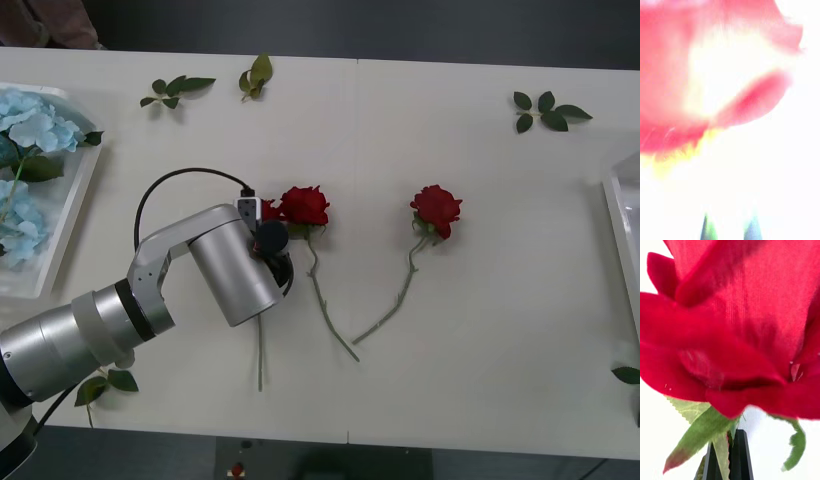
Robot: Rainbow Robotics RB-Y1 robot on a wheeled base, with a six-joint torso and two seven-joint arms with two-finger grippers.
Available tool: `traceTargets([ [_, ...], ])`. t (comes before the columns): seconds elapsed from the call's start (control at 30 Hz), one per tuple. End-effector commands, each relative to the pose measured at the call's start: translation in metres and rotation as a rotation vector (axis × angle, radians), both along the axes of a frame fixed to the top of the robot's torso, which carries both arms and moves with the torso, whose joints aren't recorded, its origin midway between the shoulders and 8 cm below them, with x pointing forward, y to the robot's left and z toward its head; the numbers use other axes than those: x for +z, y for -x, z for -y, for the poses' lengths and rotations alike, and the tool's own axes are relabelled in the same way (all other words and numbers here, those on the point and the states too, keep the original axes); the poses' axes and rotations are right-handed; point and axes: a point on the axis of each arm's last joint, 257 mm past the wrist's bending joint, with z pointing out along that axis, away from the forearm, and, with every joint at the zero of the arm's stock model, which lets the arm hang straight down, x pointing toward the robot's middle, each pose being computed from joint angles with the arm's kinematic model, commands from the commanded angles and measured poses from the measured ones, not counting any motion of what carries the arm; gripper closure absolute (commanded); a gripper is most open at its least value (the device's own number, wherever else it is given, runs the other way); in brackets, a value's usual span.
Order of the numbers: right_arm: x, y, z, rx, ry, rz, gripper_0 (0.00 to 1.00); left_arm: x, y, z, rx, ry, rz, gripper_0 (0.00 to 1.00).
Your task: Put the red flowers into the right box and the blue flowers into the left box
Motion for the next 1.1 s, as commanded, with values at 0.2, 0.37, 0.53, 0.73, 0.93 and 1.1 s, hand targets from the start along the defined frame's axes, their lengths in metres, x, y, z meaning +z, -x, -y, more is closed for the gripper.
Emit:
traceTargets([
  [0.2,0.027,-0.016,0.000,0.043,0.035,0.046,0.00,0.057,-0.026,0.010,-0.009,0.059,0.116,1.00],
  [0.37,0.043,-0.023,-0.015,0.097,0.040,0.050,0.00,0.100,-0.030,0.013,-0.010,0.124,0.162,1.00],
  [0.53,0.072,-0.026,-0.047,0.191,0.028,0.041,0.00,0.137,-0.029,0.029,-0.036,0.206,0.212,1.00],
  [0.73,0.099,-0.023,-0.098,0.325,-0.058,0.049,0.00,0.196,-0.025,0.053,-0.067,0.332,0.301,1.00],
  [0.93,0.126,-0.011,-0.150,0.485,-0.160,0.070,0.00,0.264,-0.025,0.074,-0.090,0.485,0.417,1.00],
  [1.1,0.141,-0.001,-0.189,0.610,-0.236,0.087,0.00,0.315,-0.032,0.086,-0.090,0.615,0.520,1.00],
])
